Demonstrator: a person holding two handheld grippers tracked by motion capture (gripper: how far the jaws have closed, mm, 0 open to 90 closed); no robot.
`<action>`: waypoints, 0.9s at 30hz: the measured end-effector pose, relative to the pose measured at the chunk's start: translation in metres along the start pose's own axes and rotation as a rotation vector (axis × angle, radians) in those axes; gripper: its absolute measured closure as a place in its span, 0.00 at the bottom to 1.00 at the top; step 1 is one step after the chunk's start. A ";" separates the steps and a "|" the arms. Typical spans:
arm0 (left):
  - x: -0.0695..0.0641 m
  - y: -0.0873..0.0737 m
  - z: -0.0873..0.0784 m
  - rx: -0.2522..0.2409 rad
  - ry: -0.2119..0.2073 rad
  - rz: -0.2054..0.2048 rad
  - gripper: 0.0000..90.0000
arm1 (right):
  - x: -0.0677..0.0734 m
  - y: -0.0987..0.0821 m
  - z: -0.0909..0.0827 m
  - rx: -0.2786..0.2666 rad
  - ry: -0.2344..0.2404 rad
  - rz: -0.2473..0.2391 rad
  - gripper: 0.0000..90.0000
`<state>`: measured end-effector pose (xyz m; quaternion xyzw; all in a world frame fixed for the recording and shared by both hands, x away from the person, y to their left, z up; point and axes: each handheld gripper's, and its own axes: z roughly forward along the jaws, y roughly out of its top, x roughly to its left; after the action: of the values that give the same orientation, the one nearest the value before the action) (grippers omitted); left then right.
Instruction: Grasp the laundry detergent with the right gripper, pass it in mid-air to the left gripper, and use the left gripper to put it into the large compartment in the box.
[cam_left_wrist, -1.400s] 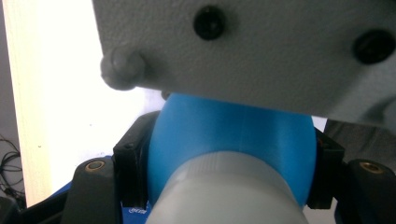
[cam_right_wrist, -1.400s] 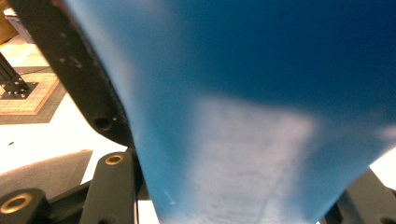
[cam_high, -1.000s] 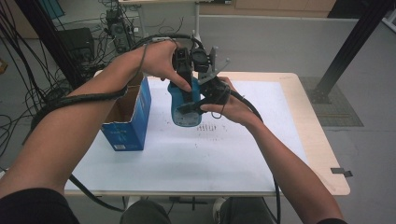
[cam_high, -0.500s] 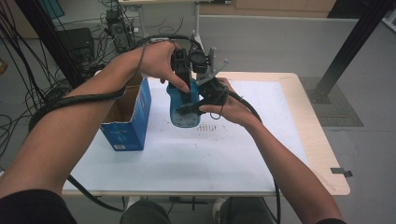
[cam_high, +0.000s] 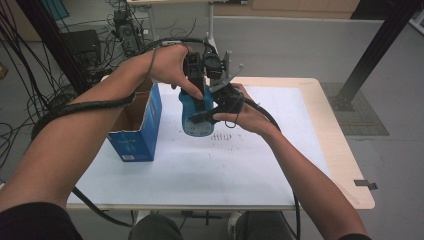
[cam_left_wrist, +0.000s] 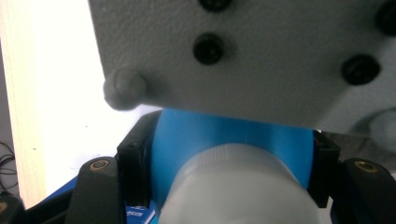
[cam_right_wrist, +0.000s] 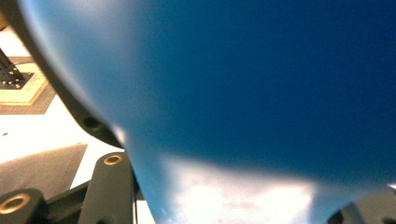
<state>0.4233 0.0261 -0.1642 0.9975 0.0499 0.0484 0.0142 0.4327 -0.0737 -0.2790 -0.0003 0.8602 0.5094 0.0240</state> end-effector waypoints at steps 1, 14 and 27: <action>0.000 0.000 0.001 0.003 -0.004 0.000 0.41 | 0.000 0.000 0.000 0.004 0.003 0.001 0.48; 0.000 0.001 0.002 0.007 -0.011 -0.006 0.41 | 0.000 -0.002 0.002 0.010 0.013 -0.002 0.48; -0.002 -0.001 0.003 0.003 0.000 0.000 0.41 | 0.001 -0.002 0.003 0.009 0.008 -0.006 0.47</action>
<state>0.4213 0.0269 -0.1674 0.9975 0.0500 0.0482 0.0125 0.4316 -0.0720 -0.2817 -0.0048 0.8626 0.5054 0.0218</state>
